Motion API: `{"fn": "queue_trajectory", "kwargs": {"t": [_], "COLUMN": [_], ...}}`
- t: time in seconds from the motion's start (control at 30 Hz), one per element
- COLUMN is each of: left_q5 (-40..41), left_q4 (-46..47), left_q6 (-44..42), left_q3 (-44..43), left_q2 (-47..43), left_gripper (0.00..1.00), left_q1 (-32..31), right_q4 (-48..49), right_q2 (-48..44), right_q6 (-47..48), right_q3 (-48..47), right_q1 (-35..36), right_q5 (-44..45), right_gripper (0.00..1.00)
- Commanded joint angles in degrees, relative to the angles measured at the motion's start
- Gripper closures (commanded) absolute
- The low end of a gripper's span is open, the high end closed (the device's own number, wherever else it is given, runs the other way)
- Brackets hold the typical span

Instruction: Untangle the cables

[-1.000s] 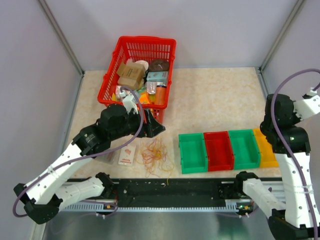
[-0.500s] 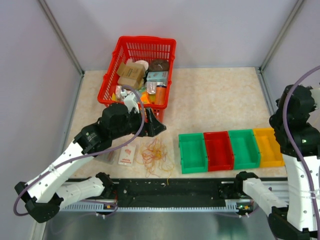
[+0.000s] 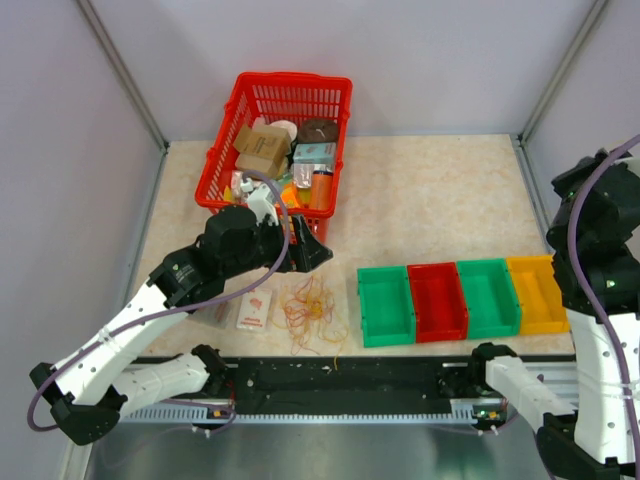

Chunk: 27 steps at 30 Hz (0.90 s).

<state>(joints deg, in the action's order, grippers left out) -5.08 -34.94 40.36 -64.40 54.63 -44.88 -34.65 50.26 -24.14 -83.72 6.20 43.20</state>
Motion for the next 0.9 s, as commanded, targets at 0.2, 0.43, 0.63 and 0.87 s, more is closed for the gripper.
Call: {"fn": "queue_trajectory", "kwargs": {"t": [0.2,0.43,0.63,0.87], "left_q5": [1.8,1.0,-4.4,-7.3], "left_q4": [5.6,8.8,10.7,7.4], "left_q6": [-2.8,-10.3,-16.2,-22.9], "left_q3": [1.7,3.0,5.3,3.9], "left_q2": [-2.0,-3.7,-5.6,-7.0], "left_gripper": [0.03,0.02,0.03,0.03], "left_q1": [0.1,0.1,0.1,0.1], "right_q4": [7.2,2.0,-7.2,-13.0], "right_q2": [-3.0,-3.8,-6.4,-7.5], "right_q6": [9.5,9.6,7.3,5.7], "right_q3": [-6.4,-11.7,-7.3,-0.8], "right_q1": [-0.5,-0.5,-0.6,-0.5], "right_q5": [-16.7,-20.3,-19.3,-10.3], "right_gripper": [1.00,1.00,1.00,1.00]}}
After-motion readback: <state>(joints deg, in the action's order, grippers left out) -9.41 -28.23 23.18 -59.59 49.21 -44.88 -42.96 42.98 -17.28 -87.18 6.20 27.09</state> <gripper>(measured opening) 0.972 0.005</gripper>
